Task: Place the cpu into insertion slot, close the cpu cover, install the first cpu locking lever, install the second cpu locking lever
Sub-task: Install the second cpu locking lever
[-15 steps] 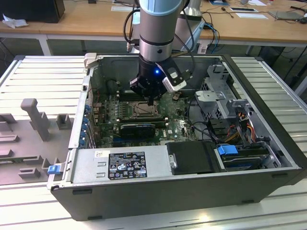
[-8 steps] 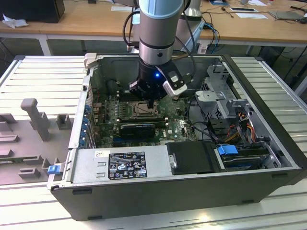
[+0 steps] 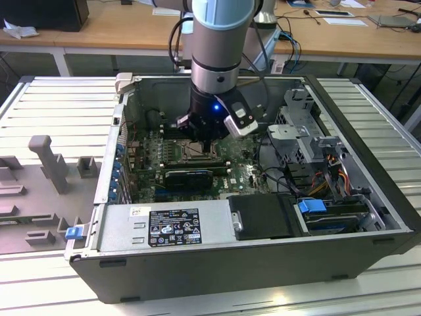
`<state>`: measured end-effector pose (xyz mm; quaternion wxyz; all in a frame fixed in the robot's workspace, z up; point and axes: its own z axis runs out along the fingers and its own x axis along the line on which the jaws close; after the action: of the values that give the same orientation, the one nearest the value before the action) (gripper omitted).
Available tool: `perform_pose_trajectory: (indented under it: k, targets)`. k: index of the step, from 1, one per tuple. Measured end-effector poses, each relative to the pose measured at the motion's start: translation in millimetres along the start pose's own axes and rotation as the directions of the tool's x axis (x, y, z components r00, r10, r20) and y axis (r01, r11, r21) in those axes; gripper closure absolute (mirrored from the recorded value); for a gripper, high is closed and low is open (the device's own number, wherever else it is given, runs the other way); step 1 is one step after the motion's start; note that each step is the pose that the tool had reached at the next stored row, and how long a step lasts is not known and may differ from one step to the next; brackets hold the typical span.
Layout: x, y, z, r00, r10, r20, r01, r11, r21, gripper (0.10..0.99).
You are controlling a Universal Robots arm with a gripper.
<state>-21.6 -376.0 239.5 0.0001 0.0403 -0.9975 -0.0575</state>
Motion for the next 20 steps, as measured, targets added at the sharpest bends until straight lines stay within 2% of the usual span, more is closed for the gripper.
perform_pose_trajectory:
  k: [3,4,5,7,11,20]
  targets:
    - [2.5,-3.7,0.1,1.0000,0.001,-0.0049,-0.001,1.0000,-0.004,0.980]
    - [6.1,-3.8,0.1,1.0000,0.000,-0.0048,0.000,1.0000,-0.006,0.980]
    - [16.8,-3.2,0.5,1.0000,0.000,-0.0046,0.000,1.0000,-0.007,0.980]
    - [24.6,-2.9,3.7,1.0000,0.000,-0.0047,0.000,1.0000,-0.007,0.980]
    - [24.9,-4.1,13.7,1.0000,-0.002,-0.0056,0.002,1.0000,-0.007,0.980]
    - [24.9,-4.1,14.1,1.0000,-0.002,-0.0055,0.002,1.0000,-0.007,0.980]
